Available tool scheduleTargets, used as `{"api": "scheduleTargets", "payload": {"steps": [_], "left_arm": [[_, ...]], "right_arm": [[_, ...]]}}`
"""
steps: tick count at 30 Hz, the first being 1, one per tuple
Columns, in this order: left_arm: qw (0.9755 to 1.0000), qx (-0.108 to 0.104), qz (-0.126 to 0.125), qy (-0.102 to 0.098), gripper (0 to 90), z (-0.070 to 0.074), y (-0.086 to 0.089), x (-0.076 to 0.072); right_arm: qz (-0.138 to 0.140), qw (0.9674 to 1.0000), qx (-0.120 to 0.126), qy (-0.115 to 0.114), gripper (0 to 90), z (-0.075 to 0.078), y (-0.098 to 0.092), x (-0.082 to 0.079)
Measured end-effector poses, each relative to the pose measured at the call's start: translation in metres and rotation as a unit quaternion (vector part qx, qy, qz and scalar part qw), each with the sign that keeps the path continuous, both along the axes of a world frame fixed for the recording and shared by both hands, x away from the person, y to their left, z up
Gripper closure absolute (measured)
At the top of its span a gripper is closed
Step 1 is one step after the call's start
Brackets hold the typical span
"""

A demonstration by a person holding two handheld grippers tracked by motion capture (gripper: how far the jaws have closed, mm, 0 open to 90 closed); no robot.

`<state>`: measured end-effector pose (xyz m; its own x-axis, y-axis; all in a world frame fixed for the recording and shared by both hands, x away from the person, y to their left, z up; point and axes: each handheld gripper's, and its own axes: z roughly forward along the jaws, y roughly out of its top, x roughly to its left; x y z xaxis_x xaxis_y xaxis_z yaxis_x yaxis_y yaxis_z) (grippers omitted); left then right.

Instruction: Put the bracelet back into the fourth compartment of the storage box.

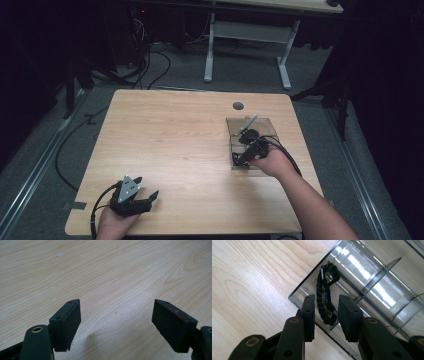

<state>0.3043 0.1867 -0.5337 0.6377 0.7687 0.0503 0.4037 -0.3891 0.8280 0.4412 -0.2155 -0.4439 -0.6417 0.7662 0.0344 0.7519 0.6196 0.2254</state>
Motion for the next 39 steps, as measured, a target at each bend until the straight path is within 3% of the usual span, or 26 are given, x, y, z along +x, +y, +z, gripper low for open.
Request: {"api": "scheduleTargets", "payload": {"steps": [11, 12, 14, 20, 23, 28, 39], "left_arm": [[1.0000, -0.001, 0.002, -0.001, 24.0, 0.000, 0.000, 0.000], [1.0000, -0.001, 0.002, -0.002, 24.0, 0.000, 0.000, 0.000], [1.0000, -0.001, 0.002, -0.002, 24.0, 0.000, 0.000, 0.000], [1.0000, -0.001, 0.002, -0.002, 24.0, 0.000, 0.000, 0.000], [1.0000, 0.000, 0.001, -0.002, 24.0, 0.000, 0.000, -0.001], [1.0000, -0.001, 0.001, -0.002, 23.9, 0.000, 0.000, -0.001], [1.0000, -0.002, 0.000, -0.003, 23.9, 0.000, 0.000, -0.001]], "right_arm": [[0.001, 0.9995, 0.021, -0.024, 68.1, 0.001, -0.007, -0.018], [-0.016, 0.9995, 0.016, -0.023, 67.7, 0.001, -0.006, -0.024], [-0.004, 0.9989, 0.028, -0.037, 67.7, 0.001, -0.010, -0.026], [-0.008, 0.9982, 0.032, -0.051, 66.3, 0.000, -0.015, -0.035], [-0.016, 0.9970, 0.049, -0.058, 65.8, 0.000, -0.018, -0.040], [-0.011, 0.9966, 0.045, -0.068, 63.0, -0.001, -0.019, -0.046], [-0.006, 0.9917, 0.071, -0.107, 59.9, -0.006, -0.021, -0.065]]}}
